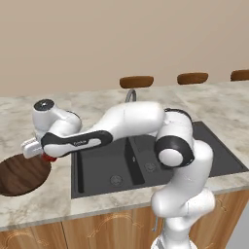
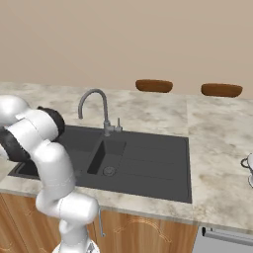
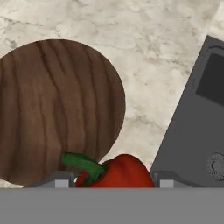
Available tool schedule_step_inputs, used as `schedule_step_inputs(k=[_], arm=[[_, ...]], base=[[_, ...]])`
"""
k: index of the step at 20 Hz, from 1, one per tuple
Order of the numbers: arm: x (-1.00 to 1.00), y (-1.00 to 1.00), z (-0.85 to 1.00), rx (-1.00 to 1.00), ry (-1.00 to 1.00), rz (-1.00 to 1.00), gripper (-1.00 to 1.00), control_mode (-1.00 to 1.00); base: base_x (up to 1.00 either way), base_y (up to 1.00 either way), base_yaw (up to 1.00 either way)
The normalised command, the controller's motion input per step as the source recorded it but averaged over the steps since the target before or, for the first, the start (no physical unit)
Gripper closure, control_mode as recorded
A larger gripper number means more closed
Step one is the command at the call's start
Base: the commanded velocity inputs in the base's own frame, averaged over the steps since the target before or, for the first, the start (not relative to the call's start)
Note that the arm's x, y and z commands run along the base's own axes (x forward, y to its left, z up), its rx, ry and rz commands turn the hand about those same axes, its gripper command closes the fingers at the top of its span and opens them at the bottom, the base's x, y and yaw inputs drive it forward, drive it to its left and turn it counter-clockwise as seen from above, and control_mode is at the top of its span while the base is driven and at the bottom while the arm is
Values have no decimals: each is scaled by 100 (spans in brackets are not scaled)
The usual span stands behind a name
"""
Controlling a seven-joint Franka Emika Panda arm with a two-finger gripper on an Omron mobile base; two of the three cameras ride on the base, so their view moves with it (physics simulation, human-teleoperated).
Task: Pick the bell pepper from the sink and place it in the bowl. Then pick the bowl and place it in the microwave. Then close the microwave door and press the start button.
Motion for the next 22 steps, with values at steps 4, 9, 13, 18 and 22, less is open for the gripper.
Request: schedule_step_inputs(k=[4, 9, 13, 18, 22], arm=[[7, 65, -43, -3, 2, 27, 100, -100], [3, 51, -44, -5, -2, 24, 100, -100], [18, 29, -27, -6, 0, 13, 100, -100], [25, 1, -50, -1, 1, 7, 100, -100], [46, -1, -85, 0, 1, 4, 100, -100]], base=[[0, 0, 0], [0, 0, 0], [0, 0, 0], [0, 0, 0], [0, 0, 0]])
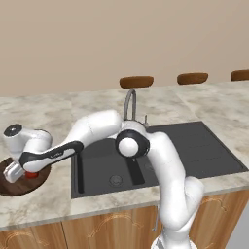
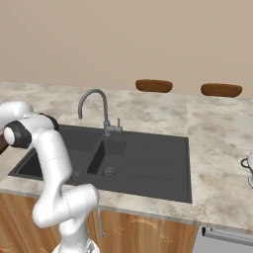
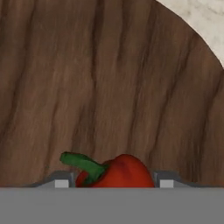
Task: Pick the bell pepper from the sink and place it in the bowl. Then pick the bowl and place it in the microwave. Then close the microwave door and press the start button.
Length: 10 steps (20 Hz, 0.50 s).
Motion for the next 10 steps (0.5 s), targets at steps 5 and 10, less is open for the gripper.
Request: schedule_step_inputs(k=[5, 10], arm=[[19, -3, -26, 9, 1, 2, -100, -100], [1, 0, 11, 13, 3, 0, -100, -100]], base=[[0, 0, 0], [0, 0, 0]])
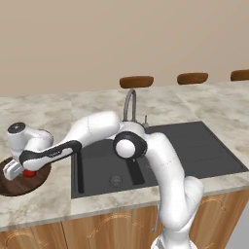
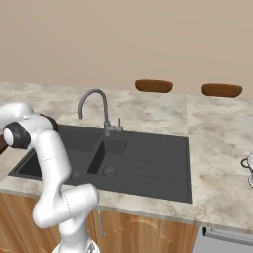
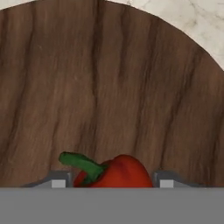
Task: Pick the bell pepper from the sink and place it in the bowl. Then pick the bowl and place it in the microwave. Then close the microwave door and press the start button.
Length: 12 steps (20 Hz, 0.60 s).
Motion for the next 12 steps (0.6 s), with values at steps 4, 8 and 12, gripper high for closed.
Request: schedule_step_inputs(k=[4, 8, 12], arm=[[-1, -8, 0, 10, 0, 0, -100, -100], [-29, -24, 26, 12, 0, -8, -100, -100], [-38, -66, 43, 18, 2, -19, -100, -100]], base=[[0, 0, 0], [0, 0, 0], [0, 0, 0]])
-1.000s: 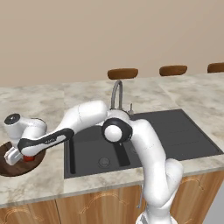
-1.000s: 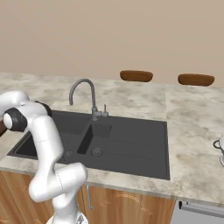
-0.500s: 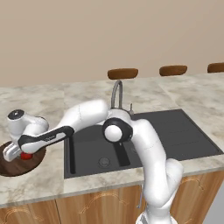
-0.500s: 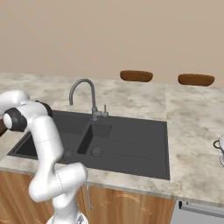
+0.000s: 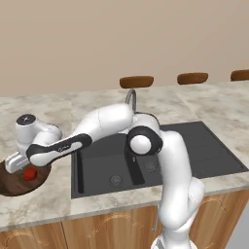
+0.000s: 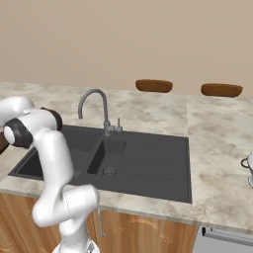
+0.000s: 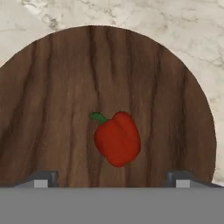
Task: Pick the bell pepper from the sink and place it in the bowl. Then pick the bowl and place it in the microwave. Then close the microwave door and press the start button.
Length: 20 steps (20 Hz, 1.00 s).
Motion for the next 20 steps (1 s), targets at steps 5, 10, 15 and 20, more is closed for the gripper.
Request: schedule_step_inputs(k=[5, 10, 15, 20], arm=[[-30, -99, 4, 15, 4, -22, -100, -100], [4, -25, -10, 11, 2, -18, -100, -100], [13, 3, -13, 11, 1, -8, -100, -100], [35, 15, -21, 6, 9, -11, -100, -100]], base=[[0, 0, 0], [0, 0, 0], [0, 0, 0], [0, 0, 0]])
